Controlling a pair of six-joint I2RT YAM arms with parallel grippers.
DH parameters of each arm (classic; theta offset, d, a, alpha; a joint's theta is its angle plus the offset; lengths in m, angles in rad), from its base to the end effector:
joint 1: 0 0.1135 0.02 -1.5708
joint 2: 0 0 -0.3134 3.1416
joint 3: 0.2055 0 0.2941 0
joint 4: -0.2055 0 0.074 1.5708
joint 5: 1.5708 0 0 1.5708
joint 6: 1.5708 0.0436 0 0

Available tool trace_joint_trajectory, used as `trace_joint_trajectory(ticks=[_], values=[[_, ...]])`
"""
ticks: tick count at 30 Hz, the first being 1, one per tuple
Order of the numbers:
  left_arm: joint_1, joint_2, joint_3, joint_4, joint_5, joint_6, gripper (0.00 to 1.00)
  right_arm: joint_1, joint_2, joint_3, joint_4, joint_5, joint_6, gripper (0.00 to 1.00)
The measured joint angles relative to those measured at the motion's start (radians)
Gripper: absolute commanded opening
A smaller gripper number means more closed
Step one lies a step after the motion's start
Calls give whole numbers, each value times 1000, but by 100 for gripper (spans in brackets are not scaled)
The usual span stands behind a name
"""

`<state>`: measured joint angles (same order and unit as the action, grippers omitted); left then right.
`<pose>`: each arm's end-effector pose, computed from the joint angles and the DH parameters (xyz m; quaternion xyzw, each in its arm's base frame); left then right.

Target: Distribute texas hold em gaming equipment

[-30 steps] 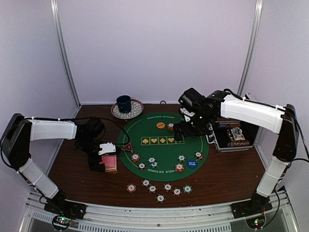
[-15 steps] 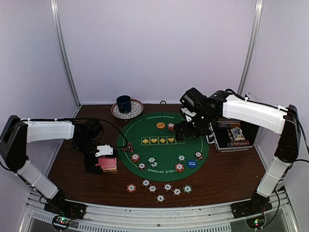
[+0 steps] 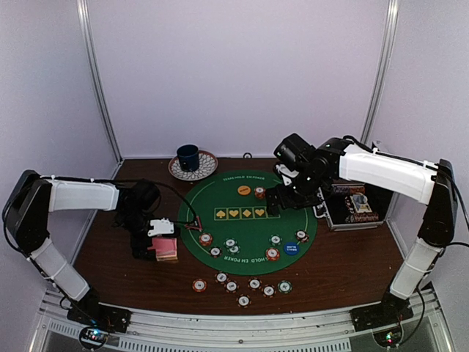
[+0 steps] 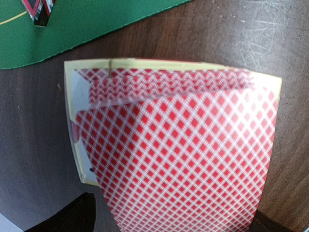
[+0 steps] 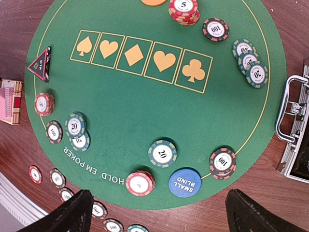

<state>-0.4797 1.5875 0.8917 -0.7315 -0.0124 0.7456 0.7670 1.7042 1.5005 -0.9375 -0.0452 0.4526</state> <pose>0.2677 -0.1387 0.1720 0.5732 0.8163 0.0156 0.0702 0.2901 0.2823 0.3178 -0.1577 0.9640 0.1401 0.1620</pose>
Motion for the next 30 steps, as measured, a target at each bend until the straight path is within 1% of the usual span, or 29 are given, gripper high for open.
trace_joint_trajectory(ticks=[5,10,14,17,19,21,22,27,30], values=[[0,0,0,0,5,2,98,0,0,-3,2,-2,0,99],[0,1,0,-1,39,16,97,0,0,-11,10,-8,0,92],[3,6,0,0,57,26,88,0,0,-15,14,-18,4,89],[10,14,0,-1,62,39,86,0,0,-15,16,-25,6,88],[17,17,0,-2,65,47,87,0,0,-19,18,-27,7,88],[26,17,0,-3,71,54,97,0,-1,-23,18,-29,7,89],[31,17,0,-4,73,58,97,0,-1,-23,18,-29,7,89],[42,15,0,-14,84,76,97,0,-1,-28,22,-30,8,88],[42,16,0,-15,87,79,94,0,-1,-34,22,-31,8,87]])
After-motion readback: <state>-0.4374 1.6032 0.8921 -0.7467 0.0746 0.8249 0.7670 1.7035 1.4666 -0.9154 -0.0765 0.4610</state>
